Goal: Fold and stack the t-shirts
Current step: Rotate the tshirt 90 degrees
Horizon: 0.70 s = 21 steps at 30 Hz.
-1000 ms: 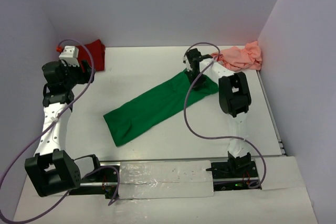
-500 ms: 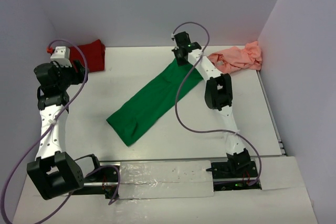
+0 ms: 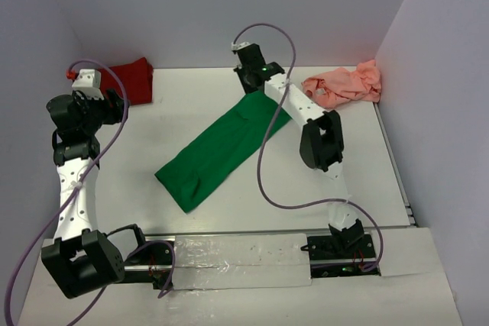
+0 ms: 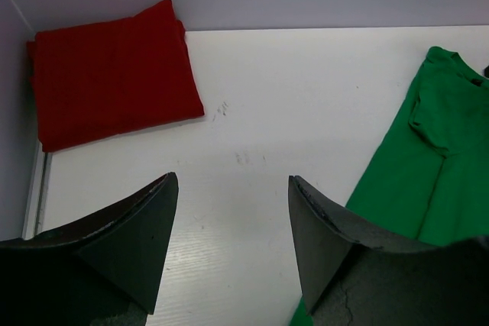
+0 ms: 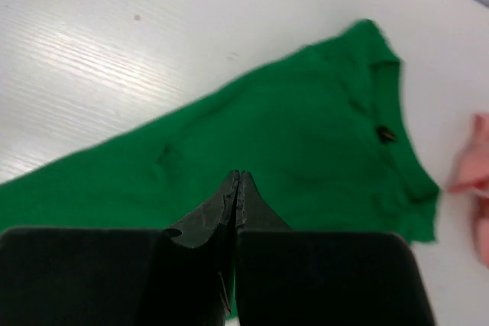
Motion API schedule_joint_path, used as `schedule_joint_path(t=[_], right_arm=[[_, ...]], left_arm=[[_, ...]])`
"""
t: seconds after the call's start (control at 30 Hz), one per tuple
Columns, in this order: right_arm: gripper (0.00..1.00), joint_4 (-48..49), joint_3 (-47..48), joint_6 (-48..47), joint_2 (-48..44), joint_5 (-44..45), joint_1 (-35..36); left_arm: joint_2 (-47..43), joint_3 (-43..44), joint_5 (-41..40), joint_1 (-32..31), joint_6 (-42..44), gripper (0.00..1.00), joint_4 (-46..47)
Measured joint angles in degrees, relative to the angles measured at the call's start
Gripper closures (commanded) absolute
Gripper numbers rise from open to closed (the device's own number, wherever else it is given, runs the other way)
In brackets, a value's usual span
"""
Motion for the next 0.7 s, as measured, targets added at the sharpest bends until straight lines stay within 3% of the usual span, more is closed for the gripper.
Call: schedule_joint_path(t=[0.23,0.7], right_arm=[[1.00,-1.57,-14.56,-0.04,-14.12,3.17,-4.61],[1.00,-13.84,-18.93,4.20,-3.43,-12.09,-6.19]], left_arm=[[0.04,-0.83,1.64,0.00,0.00,0.32,0.26],[2.03,-0.83,3.17,0.00,0.04,0.32,0.39]])
